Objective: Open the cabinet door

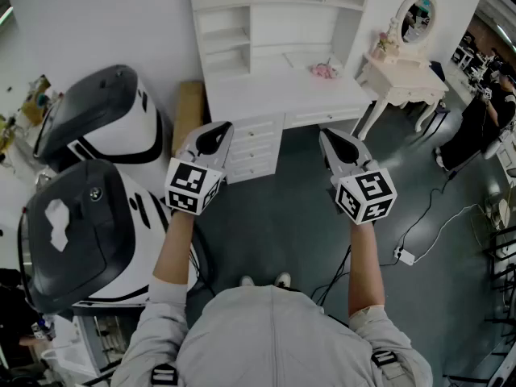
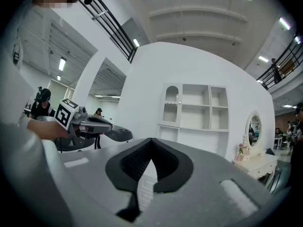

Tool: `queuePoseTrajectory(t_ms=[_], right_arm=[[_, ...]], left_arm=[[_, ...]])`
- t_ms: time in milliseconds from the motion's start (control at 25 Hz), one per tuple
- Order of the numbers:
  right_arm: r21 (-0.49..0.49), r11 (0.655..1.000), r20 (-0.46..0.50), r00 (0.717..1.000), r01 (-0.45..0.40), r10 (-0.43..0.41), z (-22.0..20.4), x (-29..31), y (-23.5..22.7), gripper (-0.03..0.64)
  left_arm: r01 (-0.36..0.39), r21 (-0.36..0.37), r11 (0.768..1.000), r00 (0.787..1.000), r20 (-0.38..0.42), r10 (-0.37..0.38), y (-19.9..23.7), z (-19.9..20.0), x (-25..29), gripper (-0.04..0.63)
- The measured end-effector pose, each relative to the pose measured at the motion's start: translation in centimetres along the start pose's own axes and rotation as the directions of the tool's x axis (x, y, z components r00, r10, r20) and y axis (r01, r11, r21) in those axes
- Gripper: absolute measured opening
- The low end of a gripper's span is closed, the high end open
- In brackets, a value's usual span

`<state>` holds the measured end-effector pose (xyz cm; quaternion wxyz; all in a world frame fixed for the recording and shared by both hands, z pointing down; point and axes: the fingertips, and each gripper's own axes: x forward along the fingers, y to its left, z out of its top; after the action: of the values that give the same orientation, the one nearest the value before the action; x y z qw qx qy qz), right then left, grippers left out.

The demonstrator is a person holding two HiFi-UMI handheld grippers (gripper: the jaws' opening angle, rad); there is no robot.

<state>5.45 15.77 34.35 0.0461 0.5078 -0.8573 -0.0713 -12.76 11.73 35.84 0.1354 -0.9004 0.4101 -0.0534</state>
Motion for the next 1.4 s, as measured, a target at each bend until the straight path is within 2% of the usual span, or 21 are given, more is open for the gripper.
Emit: queuePoseTrajectory(t_ms=[360,640,840,1160,1400], right_arm=[[0.063,0.998,0.064,0.998,-0.007,0.003,-0.1,-0.9,-3.7,0.001],[0.052,0.996,0.051,0.996,-0.072,0.069,-1.5,-1.0,-6.3,0.002],[0.073,0.994,0.051,0.996,-0.082,0.078,-2.4,-0.5,-8.5,0.001],[0.067,0.991,0.048,0.993,-0.115,0.112,-2.6,2.4,-10.6,0.002],[0.072,0.991,0.023,0.994,-0.11,0.109,-3.3,8.1,-13.0,0.002]], left_arm=[[-0.011,0.01,1.0,1.0,-0.023,0.011,-2.3,0.0,2.6,0.018],[-0.049,-0.004,0.999,0.998,-0.035,0.049,-3.7,0.1,4.9,0.018],[-0.065,0.0,0.998,0.997,-0.048,0.065,-4.2,0.0,6.6,0.018],[-0.066,0.012,0.998,0.997,-0.045,0.067,-2.5,-0.4,10.0,0.018],[-0.051,0.025,0.998,0.998,-0.024,0.052,1.8,-1.2,14.6,0.018]])
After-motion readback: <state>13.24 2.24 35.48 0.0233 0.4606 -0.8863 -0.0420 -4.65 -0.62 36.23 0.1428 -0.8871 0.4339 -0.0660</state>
